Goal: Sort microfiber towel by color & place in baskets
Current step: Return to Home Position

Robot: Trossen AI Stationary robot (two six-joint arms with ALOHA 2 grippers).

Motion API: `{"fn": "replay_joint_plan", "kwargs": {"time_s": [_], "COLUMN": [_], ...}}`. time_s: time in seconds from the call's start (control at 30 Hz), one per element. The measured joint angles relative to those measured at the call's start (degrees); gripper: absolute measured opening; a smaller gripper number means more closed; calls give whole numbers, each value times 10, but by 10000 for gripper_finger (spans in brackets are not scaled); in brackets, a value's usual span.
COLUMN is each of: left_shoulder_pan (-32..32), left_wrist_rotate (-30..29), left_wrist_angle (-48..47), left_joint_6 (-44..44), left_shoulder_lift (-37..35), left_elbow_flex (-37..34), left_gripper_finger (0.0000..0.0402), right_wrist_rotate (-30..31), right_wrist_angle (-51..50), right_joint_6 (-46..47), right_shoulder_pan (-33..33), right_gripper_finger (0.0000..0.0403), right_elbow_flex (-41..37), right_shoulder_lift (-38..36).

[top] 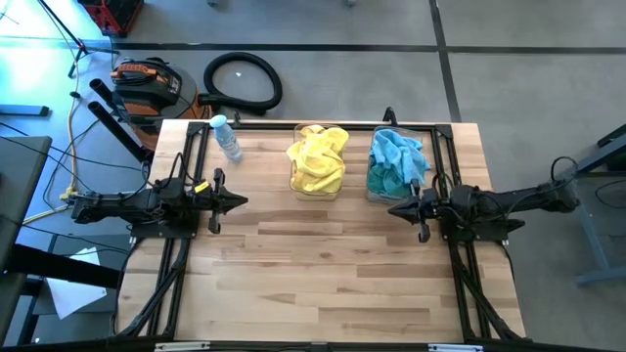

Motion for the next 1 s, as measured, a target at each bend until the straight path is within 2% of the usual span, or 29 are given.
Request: {"fn": "replay_joint_plan", "kwargs": {"time_s": [0.3, 0.47, 0.57, 0.67, 1.0], "left_shoulder_pan": [0, 0, 0, 0, 0], "left_wrist_rotate": [0, 0, 0, 0, 0], "left_wrist_angle": [0, 0, 0, 0, 0], "left_joint_6": [0, 0, 0, 0, 0], "left_shoulder_lift": [0, 0, 0, 0, 0], "left_elbow_flex": [0, 0, 0, 0, 0], "left_gripper_finger": [0, 0, 0, 0, 0], "right_wrist_rotate": [-6, 19, 26, 26, 26], "right_wrist_angle": [-46, -111, -112, -112, -113], "right_joint_6": [16, 14, -5, -31, -32], "right_shoulder_pan": [-18, -26, -34, -41, -44], "right_gripper_finger": [0, 0, 0, 0, 0], "right_elbow_flex": [4, 7, 8, 8, 9], "right_shoulder_lift": [-63, -104, -117, -118, -116]}}
